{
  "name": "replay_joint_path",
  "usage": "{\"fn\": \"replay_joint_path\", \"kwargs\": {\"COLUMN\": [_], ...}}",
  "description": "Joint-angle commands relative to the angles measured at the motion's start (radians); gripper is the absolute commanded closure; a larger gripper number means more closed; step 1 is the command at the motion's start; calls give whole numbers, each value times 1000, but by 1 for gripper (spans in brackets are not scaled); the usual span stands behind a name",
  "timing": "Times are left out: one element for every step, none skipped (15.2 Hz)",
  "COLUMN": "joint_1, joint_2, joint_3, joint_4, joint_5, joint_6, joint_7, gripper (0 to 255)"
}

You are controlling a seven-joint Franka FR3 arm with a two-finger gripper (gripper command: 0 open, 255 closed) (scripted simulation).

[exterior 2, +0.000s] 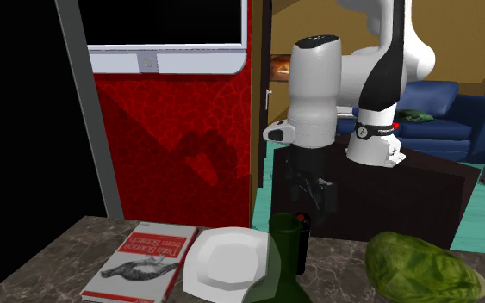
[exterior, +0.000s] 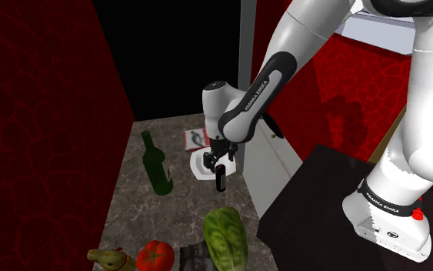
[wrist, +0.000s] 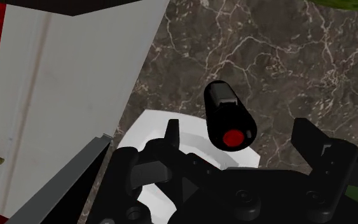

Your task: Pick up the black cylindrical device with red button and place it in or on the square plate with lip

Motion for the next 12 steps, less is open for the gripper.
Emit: {"fn": "replay_joint_path", "kwargs": {"joint_1": [7,10,13,16,19,21,21,21,21,21,21,21], "joint_2": [36,49,61,74,87,94,94,94,94,94,94,94], "joint_3": [-8,-11,-15,-19,-23,-25,-25,-25,-25,-25,-25,-25], "joint_4": [10,11,12,13,15,16,16,16,16,16,16,16], "joint_5": [-12,-17,-22,-27,-32,-35,-35,-35,-35,-35,-35,-35], "joint_6": [25,37,48,59,70,76,77,76,76,76,76,76], "joint_7": [11,14,18,21,25,27,26,26,26,26,26,26], "gripper": [0,0,0,0,0,0,0,0,0,0,0,0]}}
